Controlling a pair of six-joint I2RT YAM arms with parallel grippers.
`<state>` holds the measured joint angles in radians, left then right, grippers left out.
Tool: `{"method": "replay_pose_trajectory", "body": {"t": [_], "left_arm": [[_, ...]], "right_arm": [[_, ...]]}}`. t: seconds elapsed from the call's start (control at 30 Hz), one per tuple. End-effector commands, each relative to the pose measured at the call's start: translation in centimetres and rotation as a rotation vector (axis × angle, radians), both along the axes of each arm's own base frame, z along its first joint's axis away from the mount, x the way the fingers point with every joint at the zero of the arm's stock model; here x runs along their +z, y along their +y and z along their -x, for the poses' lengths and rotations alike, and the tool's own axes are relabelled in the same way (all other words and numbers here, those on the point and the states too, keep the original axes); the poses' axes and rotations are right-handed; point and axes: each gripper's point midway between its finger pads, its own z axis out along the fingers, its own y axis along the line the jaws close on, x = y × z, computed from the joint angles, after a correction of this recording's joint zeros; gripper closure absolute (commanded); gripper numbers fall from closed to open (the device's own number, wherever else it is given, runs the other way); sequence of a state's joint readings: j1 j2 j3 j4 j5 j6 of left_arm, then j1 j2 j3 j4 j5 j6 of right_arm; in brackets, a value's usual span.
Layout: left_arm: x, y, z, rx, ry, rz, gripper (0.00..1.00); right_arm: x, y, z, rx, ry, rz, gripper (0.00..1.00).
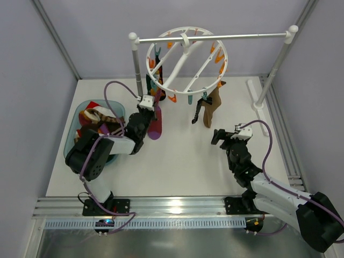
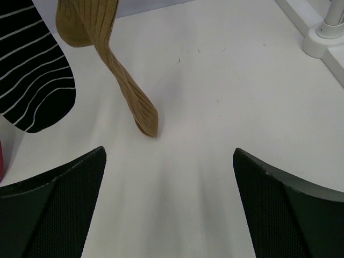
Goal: Remove the socks clipped to the hanger
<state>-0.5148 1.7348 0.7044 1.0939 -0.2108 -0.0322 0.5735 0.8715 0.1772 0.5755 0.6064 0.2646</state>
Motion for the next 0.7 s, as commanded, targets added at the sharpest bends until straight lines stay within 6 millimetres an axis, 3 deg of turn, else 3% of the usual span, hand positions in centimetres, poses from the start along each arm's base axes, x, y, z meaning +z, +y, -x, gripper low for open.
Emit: {"method": "replay_pose_trajectory", "body": {"t": [0.0, 0.23, 0.37, 0.5, 0.53, 0.6, 0.67], "left_arm": [[3.0, -0.3, 0.2, -0.021, -0.091, 0.064, 1.00], [4.7, 0.6, 2.9, -0.039, -0.156, 0.127, 1.00], [4.9, 0.4, 4.4, -0.069, -0.169, 0.158, 1.00], [5.2, -0.7, 6.9, -0.137, -0.189, 0.190, 1.00], [5.7, -0.9, 7.4, -0.145, -0.209, 0.192, 1.00], [5.6, -2.0, 8.7, -0.166, -0.210, 0.189, 1.00], [5.9, -2.4, 9.8, -0.180, -0.217, 0.201, 1.00]], "right_arm": [[0.9, 0.0, -0.4, -0.007, -0.041, -0.022, 0.01], [1.0, 0.7, -0.7, 0.028, -0.032, -0.006, 0.00], [1.9, 2.9, -0.7, 0.127, -0.041, -0.027, 0.00], [4.5, 5.7, 0.4, 0.172, -0.084, -0.014, 0.00], [5.0, 5.0, 0.5, 0.105, -0.086, 0.010, 0.00], [7.1, 7.3, 1.3, 0.147, -0.112, 0.020, 0.00], [7.6, 8.4, 1.4, 0.164, -0.102, 0.035, 0.00]]}}
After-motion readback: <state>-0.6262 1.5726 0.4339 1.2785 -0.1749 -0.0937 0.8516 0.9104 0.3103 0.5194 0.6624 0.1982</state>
